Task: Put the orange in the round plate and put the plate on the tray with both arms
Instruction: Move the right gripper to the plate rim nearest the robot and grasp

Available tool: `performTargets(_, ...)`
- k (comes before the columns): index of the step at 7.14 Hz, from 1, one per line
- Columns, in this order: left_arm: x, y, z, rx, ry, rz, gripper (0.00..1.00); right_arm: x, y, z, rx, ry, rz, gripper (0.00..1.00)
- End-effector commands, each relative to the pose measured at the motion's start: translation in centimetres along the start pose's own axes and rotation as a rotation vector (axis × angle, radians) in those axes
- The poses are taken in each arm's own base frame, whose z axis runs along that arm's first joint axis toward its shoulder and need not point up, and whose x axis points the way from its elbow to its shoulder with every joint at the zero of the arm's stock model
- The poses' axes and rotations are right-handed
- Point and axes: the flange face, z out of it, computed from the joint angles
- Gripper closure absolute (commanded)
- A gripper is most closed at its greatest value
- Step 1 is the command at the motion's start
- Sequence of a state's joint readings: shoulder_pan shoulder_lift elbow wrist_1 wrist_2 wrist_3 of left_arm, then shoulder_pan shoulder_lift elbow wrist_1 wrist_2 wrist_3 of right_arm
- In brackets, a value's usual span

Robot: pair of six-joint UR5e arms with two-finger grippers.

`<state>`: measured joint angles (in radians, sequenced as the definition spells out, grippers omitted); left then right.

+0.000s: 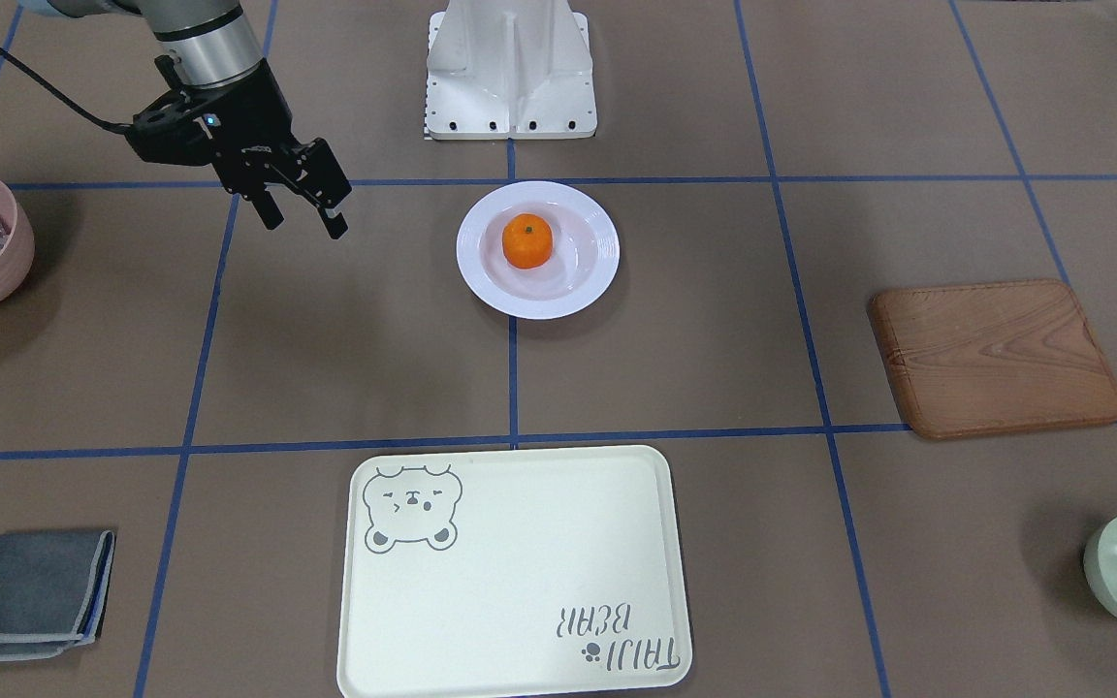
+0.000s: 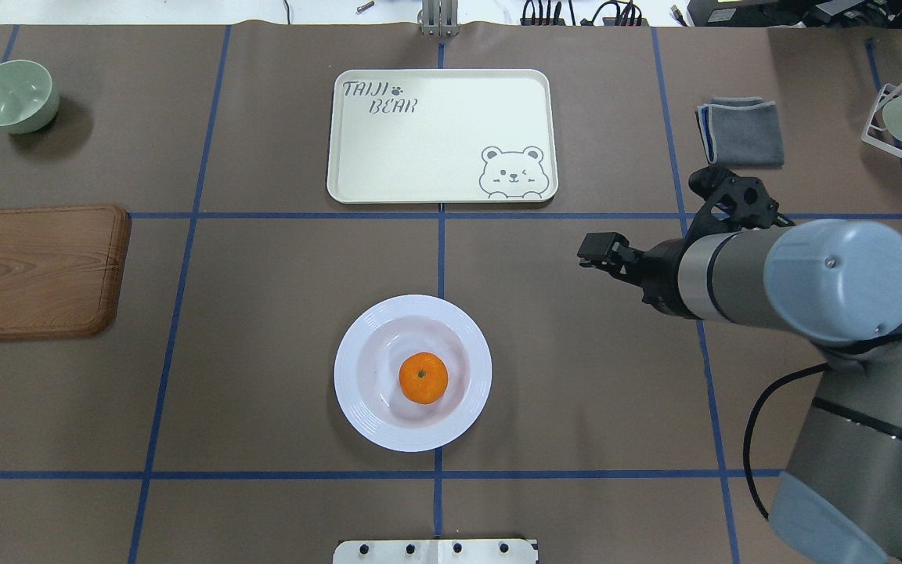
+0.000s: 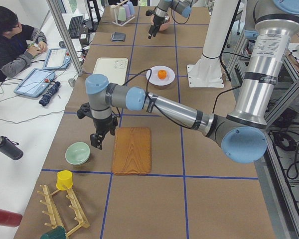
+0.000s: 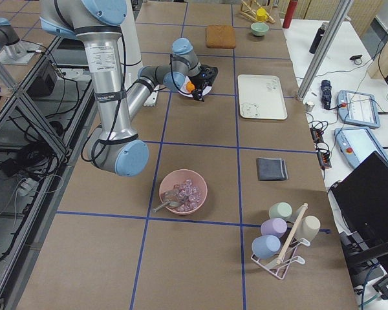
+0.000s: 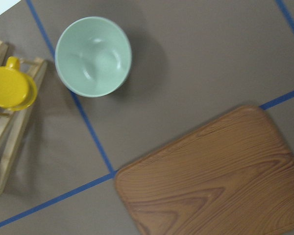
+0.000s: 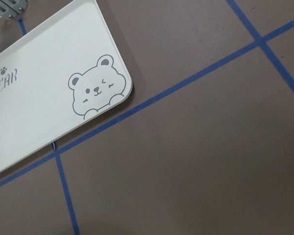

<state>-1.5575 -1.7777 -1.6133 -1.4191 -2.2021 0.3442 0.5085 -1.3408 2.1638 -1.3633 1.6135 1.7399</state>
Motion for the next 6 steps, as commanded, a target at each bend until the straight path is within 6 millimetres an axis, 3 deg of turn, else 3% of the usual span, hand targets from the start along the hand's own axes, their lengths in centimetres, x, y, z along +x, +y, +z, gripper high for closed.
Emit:
performTargets(1, -10.3, 9.5, 3.8, 0.018, 0.077, -0.092, 0.01, -3.0, 4.3, 0.6, 0.023, -0.068, 0.085, 0.02)
performTargets(2, -11.5, 11.2, 4.4, 0.022, 0.100, -0.148, 0.01, -3.9, 5.1, 0.4, 0.025, -0.093, 0.139, 0.02)
performTargets(3, -12.3, 15.6, 6.1, 0.033, 0.132, -0.194, 0.01, -4.2, 6.1, 0.5, 0.023, -0.132, 0.162, 0.02)
performTargets(4, -11.6, 18.6, 8.0, 0.061, 0.155, -0.190, 0.01, -3.9, 6.7, 2.0, 0.026, -0.216, 0.175, 0.02)
performTargets(5, -11.2, 19.6, 8.4, 0.095, 0.133, -0.171, 0.01, -3.6, 7.6, 3.2, 0.027, -0.282, 0.185, 0.02)
performTargets(6, -11.0, 19.3, 7.9, 0.106, 0.129, -0.193, 0.01, -3.0, 10.0, 4.8, 0.040, -0.313, 0.232, 0.02)
